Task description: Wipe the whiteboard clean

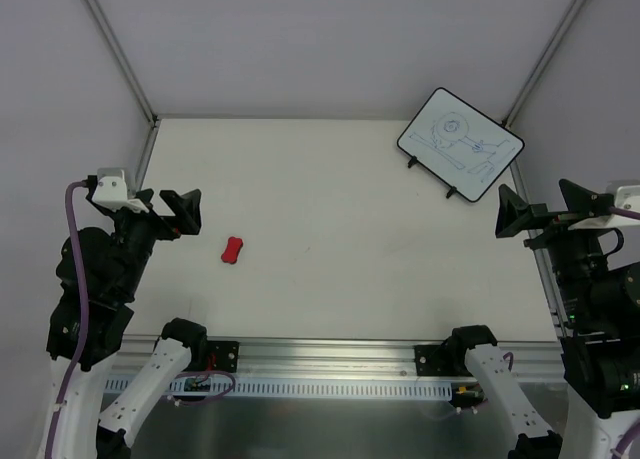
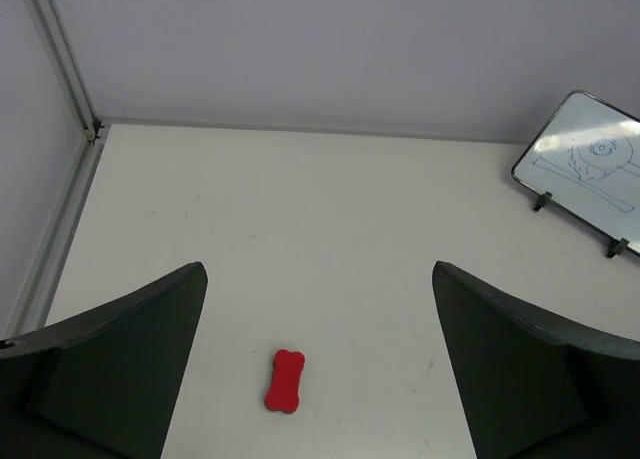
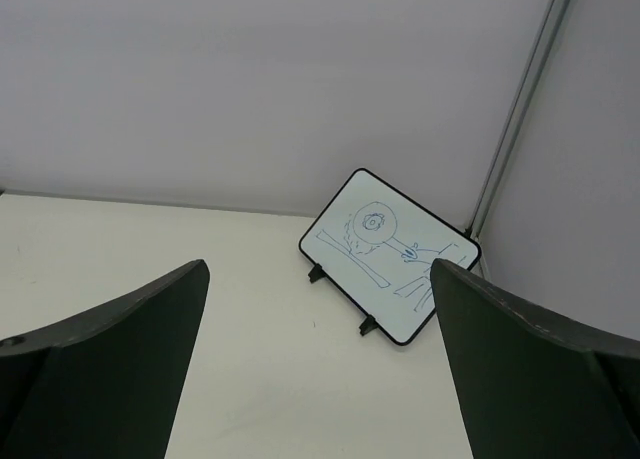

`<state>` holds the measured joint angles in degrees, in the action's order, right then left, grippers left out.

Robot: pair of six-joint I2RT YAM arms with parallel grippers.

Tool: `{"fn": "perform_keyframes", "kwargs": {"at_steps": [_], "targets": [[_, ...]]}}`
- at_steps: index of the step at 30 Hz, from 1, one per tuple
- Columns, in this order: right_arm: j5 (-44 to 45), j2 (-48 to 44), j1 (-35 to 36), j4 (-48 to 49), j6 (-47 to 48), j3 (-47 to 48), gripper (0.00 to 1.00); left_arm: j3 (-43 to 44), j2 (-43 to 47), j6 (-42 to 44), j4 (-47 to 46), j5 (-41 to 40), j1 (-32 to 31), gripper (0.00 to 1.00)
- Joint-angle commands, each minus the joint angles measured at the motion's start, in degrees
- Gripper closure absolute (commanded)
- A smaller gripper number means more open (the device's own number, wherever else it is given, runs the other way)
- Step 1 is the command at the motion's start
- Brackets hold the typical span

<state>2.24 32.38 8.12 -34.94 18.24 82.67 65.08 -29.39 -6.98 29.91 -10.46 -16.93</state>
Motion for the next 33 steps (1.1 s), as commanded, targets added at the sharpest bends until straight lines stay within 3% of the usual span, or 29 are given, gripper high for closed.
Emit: {"fn": "perform_keyframes", "kwargs": {"at_steps": [1,6,11,17,23,28,33], "targets": [[-2.8,1.5,0.2,2.0,-2.4,-0.8,0.01,0.2,-1.5,-1.7,-0.6,1.7,-0.5,0.01],[-15.4,5.1,0.2,2.0,-6.9,-3.1,0.01,0.2,-3.7,-4.0,0.1,4.5,-0.5,0.01],[-11.7,10.9,0.2,2.2,-13.7,-6.6,0.01,0.0,-6.5,-5.6,0.7,6.9,-0.5,0.01],[-10.2,21.3,-2.2,3.6,-7.0,-6.7,0.01,-0.1,-9.3,-7.3,0.9,10.2,-0.5,0.01],[-18.9,31.8,-17.1,8.9,-7.3,-4.7,0.01,-0.7,-11.2,-8.3,0.9,12.5,-0.5,0.01],[-34.4,46.6,-32.8,13.9,-9.8,-2.2,0.04,-1.9,-11.4,-8.0,0.9,12.6,-0.5,0.01],[-40.4,58.5,-39.3,23.3,-11.2,-0.2,0.08,-2.9,-11.6,-6.3,0.9,10.9,-0.5,0.01]]}}
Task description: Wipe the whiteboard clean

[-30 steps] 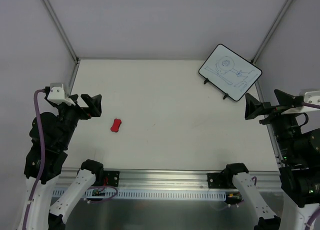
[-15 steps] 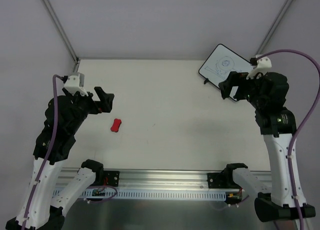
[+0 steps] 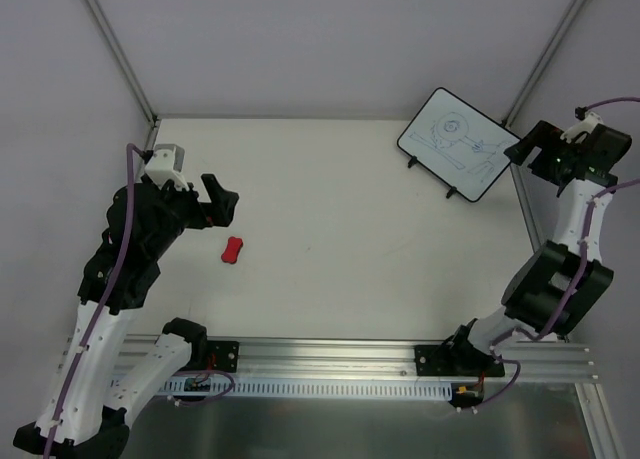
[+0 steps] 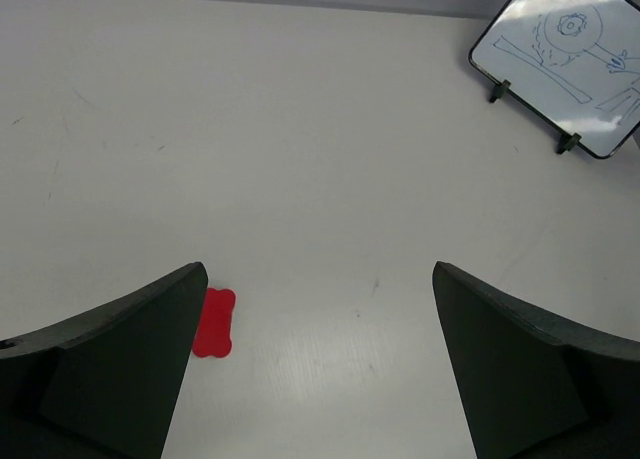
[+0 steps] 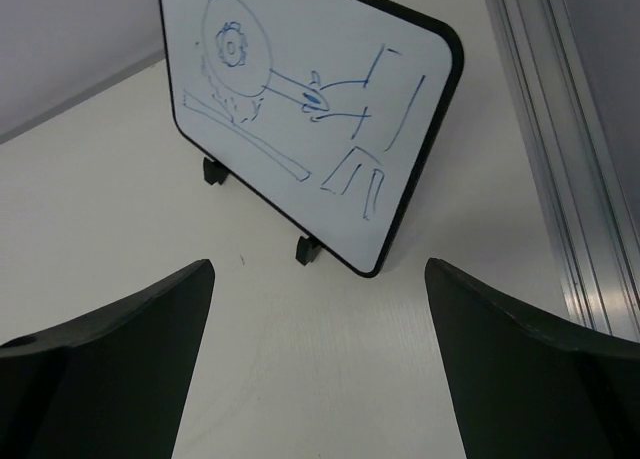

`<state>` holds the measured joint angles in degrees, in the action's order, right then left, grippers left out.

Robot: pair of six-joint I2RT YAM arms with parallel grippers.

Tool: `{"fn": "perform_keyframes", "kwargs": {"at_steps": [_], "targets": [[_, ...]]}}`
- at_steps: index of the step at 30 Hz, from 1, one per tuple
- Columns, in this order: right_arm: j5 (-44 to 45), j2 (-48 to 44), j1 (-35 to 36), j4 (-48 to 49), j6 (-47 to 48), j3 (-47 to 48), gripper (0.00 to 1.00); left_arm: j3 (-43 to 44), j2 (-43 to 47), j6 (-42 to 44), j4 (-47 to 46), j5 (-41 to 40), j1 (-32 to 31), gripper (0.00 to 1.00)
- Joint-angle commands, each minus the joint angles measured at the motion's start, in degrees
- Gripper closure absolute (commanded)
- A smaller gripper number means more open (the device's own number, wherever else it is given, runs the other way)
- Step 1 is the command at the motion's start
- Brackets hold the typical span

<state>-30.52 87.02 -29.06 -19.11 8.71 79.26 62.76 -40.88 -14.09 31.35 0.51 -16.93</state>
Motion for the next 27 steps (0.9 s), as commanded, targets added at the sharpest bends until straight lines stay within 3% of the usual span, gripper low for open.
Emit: {"fn": "perform_keyframes", "kwargs": {"at_steps": [1,7,13,27], "targets": [[-7.9,6.0,-3.2,7.9,-1.5,4.2,0.08,-0.6,-0.2,0.9,-0.6,-1.0,-0.5,0.01],[-11.6,18.7,-6.6,9.7,0.2,9.8,0.09,-0.1,-2.1,0.7,-0.7,-3.3,-0.5,0.01],[-13.5,26.7,-7.1,9.7,1.0,14.4,0.19,0.5,-4.5,0.7,-0.9,-4.4,-0.5,0.01],[-12.8,36.5,-2.8,12.9,1.8,23.6,0.23,3.1,-8.9,0.9,-1.3,-4.7,-0.5,0.01]]}}
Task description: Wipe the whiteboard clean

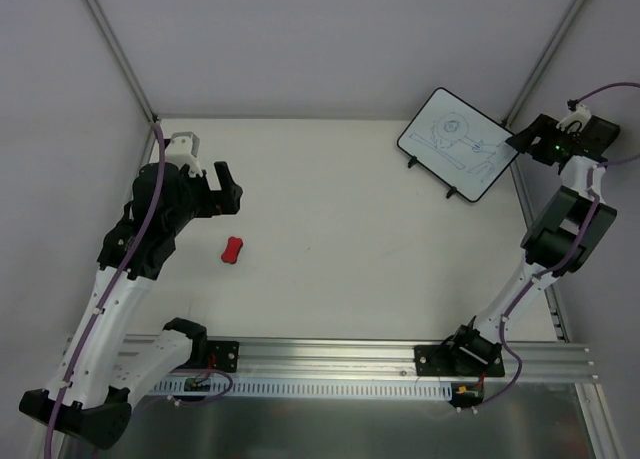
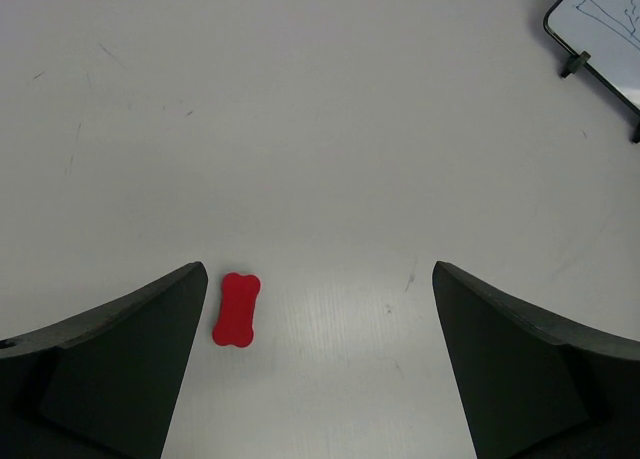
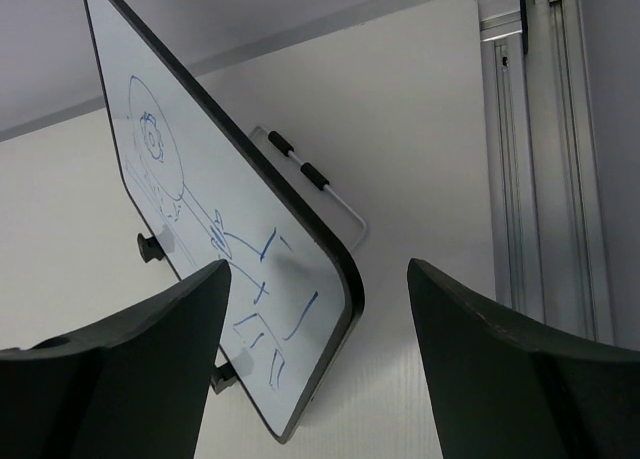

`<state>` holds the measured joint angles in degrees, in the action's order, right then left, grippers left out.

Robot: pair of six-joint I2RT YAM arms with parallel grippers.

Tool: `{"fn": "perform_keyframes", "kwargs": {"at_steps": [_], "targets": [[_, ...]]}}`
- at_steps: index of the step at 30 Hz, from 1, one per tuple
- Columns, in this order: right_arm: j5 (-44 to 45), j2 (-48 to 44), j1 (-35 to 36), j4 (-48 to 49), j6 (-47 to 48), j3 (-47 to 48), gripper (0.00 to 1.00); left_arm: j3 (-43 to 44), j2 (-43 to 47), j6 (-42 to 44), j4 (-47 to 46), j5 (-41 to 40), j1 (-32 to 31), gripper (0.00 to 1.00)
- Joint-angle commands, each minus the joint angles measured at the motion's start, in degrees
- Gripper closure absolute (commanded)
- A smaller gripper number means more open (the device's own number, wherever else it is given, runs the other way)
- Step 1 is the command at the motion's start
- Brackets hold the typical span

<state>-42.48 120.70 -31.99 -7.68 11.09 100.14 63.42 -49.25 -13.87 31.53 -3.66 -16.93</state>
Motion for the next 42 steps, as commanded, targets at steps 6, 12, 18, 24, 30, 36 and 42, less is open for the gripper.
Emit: {"fn": "perform_keyframes", "kwargs": {"at_steps": [6,12,18,24,30,36,42], "targets": [[-2.4,5.9,0.6,4.6,-3.1,4.9,0.27,3.1,-2.2,-0.3,-1.5,0.7,-0.5,0.01],[-5.1,8.1,1.0,5.2,-3.7,7.3,0.28,3.4,-3.4,-1.2,-1.6,1.7,-0.5,0.01],[-7.1,9.0,1.3,5.6,-4.0,8.7,0.28,3.6,-3.8,-1.3,-1.6,2.2,-0.6,0.01],[-8.2,10.2,1.4,5.7,-4.3,10.3,0.33,3.4,-4.0,-1.8,-1.6,2.9,-0.5,0.01],[-9.3,11.9,1.5,5.7,-5.2,13.2,0.38,2.9,-4.0,-2.1,-1.5,3.3,-0.5,0.01],[-10.3,12.4,1.5,5.7,-5.5,13.4,0.51,2.7,-4.3,-2.7,-1.5,3.5,-0.5,0.01],[-12.7,12.2,1.4,5.6,-5.7,13.2,0.62,2.6,-4.2,-2.7,-1.6,3.5,-0.5,0.01]]}}
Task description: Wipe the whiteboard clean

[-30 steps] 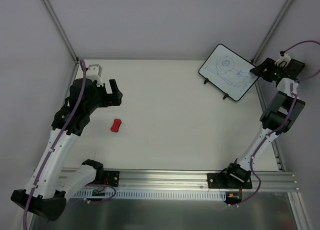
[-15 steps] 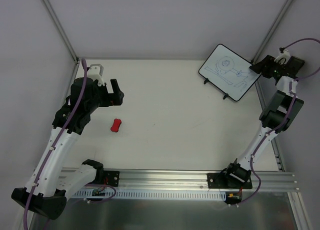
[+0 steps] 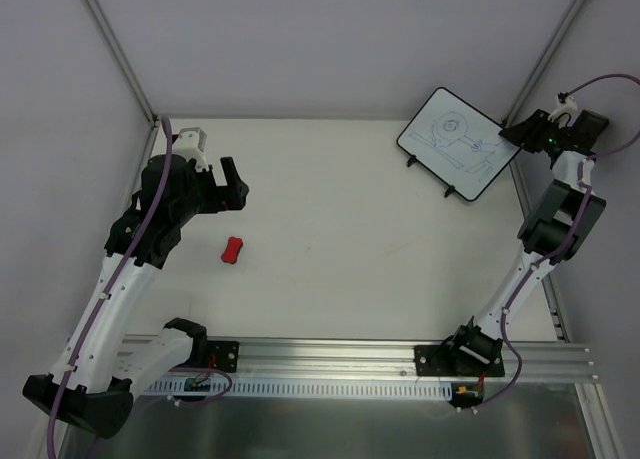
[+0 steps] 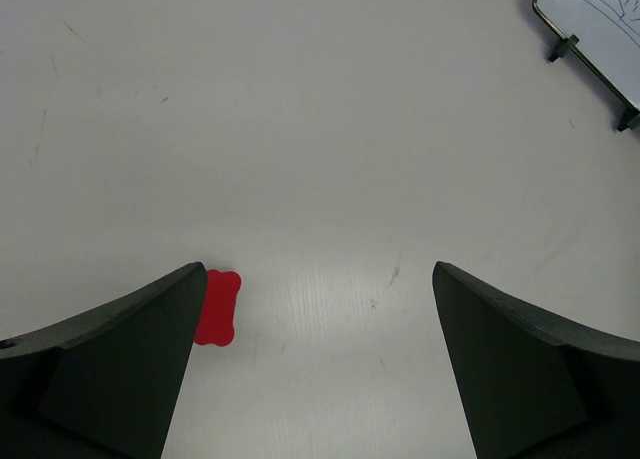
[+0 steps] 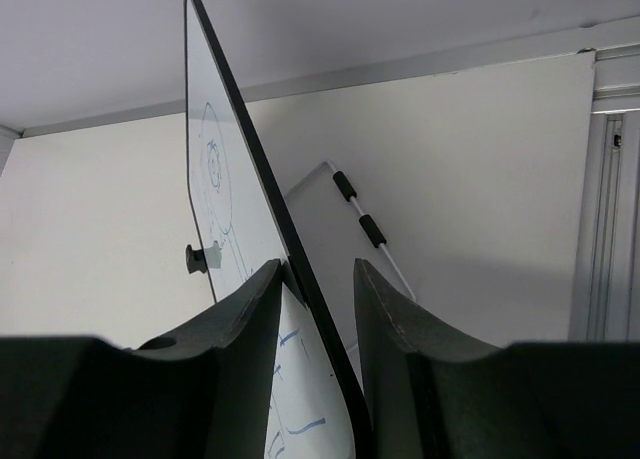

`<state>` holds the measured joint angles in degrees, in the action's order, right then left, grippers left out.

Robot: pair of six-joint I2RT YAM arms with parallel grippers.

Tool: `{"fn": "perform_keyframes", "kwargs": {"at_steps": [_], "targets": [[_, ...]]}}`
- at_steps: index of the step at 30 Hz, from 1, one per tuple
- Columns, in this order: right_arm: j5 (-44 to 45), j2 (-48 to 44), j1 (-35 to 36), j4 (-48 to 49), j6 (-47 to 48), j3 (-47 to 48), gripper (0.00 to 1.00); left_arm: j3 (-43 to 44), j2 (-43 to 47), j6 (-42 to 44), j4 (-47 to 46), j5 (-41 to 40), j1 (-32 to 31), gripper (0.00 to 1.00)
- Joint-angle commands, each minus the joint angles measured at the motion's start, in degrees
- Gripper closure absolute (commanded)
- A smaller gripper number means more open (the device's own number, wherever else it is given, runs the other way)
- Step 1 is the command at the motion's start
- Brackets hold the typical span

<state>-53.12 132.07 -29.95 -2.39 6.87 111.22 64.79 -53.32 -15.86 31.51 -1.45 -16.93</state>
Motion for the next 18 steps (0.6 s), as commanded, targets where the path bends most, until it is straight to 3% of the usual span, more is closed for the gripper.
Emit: {"fn": "perform_keyframes", "kwargs": {"at_steps": [1,10,18], "targets": [[-3.0,0.7,-0.7,0.4,-1.6,2.2,0.63,1.2,0.0,-0.7,-1.5,1.3,-0.5,0.01],[-6.8,-0.4,-0.7,0.0,-2.1,2.2,0.63,1.2,0.4,0.0,-1.5,1.3,-0.5,0.01],[-9.4,-0.1,-0.7,-1.0,-2.0,1.8,0.71,0.6,1.6,0.7,-1.5,1.3,-0.5,0.01]]}}
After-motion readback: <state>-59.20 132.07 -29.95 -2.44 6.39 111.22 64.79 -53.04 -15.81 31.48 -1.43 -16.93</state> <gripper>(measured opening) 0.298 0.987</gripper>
